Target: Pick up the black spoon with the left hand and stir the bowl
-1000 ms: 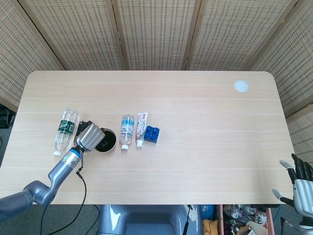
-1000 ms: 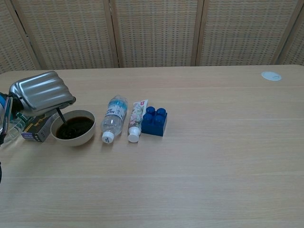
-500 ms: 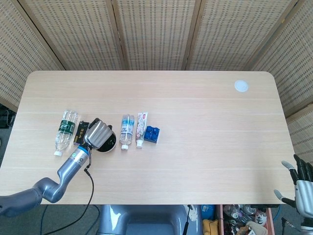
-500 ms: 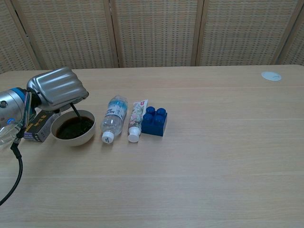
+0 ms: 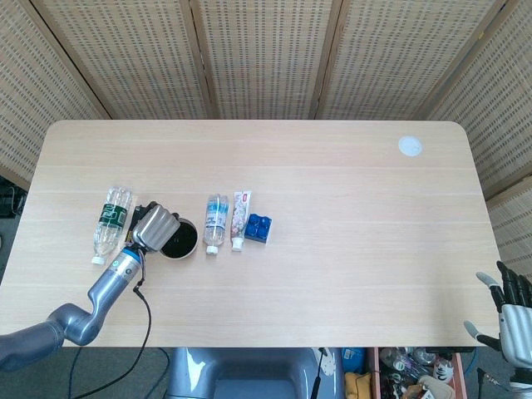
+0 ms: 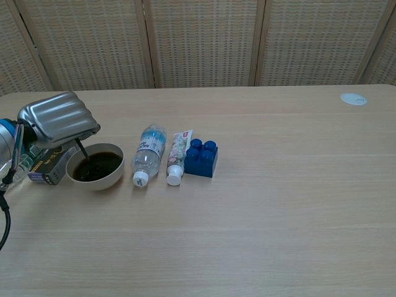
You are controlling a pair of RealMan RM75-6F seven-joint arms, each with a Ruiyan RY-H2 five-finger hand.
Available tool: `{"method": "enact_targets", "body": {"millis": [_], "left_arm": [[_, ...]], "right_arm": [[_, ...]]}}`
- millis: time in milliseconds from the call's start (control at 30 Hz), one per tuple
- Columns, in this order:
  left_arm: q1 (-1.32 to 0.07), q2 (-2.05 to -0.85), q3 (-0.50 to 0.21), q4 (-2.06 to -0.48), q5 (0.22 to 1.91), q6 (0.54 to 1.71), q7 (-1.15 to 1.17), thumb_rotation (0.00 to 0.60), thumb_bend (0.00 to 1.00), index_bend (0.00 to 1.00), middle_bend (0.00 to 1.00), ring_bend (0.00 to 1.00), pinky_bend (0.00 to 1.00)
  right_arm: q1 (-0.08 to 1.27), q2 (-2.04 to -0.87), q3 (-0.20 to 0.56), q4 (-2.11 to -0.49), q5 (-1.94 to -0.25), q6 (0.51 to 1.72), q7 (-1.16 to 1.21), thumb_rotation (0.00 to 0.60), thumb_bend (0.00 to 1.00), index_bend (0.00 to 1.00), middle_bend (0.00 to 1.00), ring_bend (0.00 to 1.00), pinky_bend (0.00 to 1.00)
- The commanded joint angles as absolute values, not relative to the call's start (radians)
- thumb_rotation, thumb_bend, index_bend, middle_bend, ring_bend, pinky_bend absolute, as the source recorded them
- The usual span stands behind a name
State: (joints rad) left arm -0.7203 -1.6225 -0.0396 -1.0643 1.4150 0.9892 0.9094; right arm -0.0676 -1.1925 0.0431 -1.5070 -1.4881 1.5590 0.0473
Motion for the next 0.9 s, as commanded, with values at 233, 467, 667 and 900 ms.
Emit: {"method": "enact_targets", "body": {"millis": [233, 467, 667, 900], "left_arm": [[-0.709, -1.594, -0.018, -1.151, 1.43, 1.001, 0.916, 0.6, 0.49, 0.69, 0.82, 0.8, 0.78], [-0.739, -1.633, -0.052, -1.129, 1.41, 0.985, 0.955, 0.6, 0.49, 0.69, 0.82, 0.8, 0.78], [-0.759, -1.664, -0.079, -1.089, 1.378, 0.97, 0.979, 0.6, 0.49, 0.69, 0.82, 0.8, 0.78], [-0.755, -1.664, -0.073, -1.07, 1.362, 0.968, 0.979, 0.6, 0.49, 0.69, 0.82, 0.8, 0.78]], "right_arm": [[-0.068, -1.194, 0.041, -1.505, -1.492, 1.561, 0.05, 0.6, 0.19, 0.22, 0.09, 0.0, 0.0], [-0.07, -1.193, 0.041, -1.507, -1.491, 1.563, 0.048, 0.6, 0.19, 0.22, 0.09, 0.0, 0.0], [-0.072, -1.191, 0.042, -1.509, -1.485, 1.563, 0.045, 0.6, 0.19, 0.22, 0.09, 0.0, 0.0], [-0.07, -1.192, 0.042, -1.506, -1.484, 1.559, 0.048, 0.6, 0.19, 0.22, 0.09, 0.0, 0.0]]}}
